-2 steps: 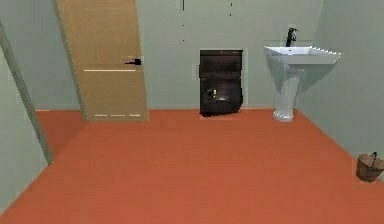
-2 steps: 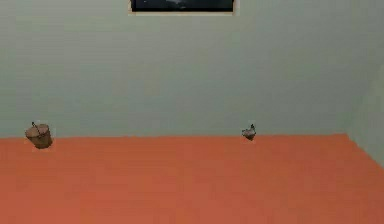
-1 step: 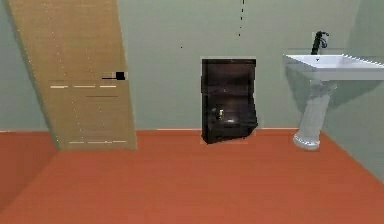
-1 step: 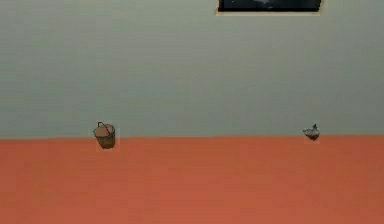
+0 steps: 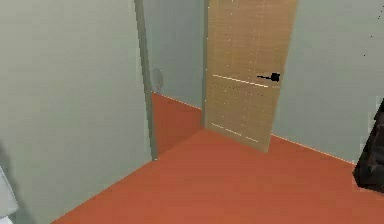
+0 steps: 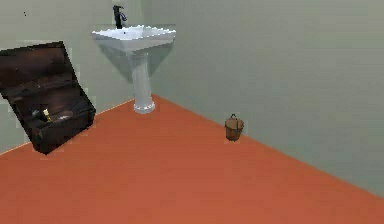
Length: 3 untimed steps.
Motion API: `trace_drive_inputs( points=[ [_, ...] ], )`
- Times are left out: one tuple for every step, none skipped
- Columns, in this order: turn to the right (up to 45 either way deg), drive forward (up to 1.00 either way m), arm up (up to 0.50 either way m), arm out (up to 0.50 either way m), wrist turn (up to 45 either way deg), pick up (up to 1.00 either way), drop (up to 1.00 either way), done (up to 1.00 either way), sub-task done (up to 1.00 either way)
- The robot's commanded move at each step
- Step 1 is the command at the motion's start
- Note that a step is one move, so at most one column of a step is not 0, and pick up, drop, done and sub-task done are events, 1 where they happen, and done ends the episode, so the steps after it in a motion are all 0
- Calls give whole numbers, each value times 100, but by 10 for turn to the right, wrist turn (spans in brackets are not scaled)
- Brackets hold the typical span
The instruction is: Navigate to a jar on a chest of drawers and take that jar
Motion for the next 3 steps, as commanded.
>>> trace_drive_inputs(
  points=[
    [0, 10, 0, 0, 0, 0, 0, 0, 0],
    [60, 0, 0, 0, 0, 0, 0, 0, 0],
    [0, 100, 0, 0, 0, 0, 0, 0, 0]
  ],
)
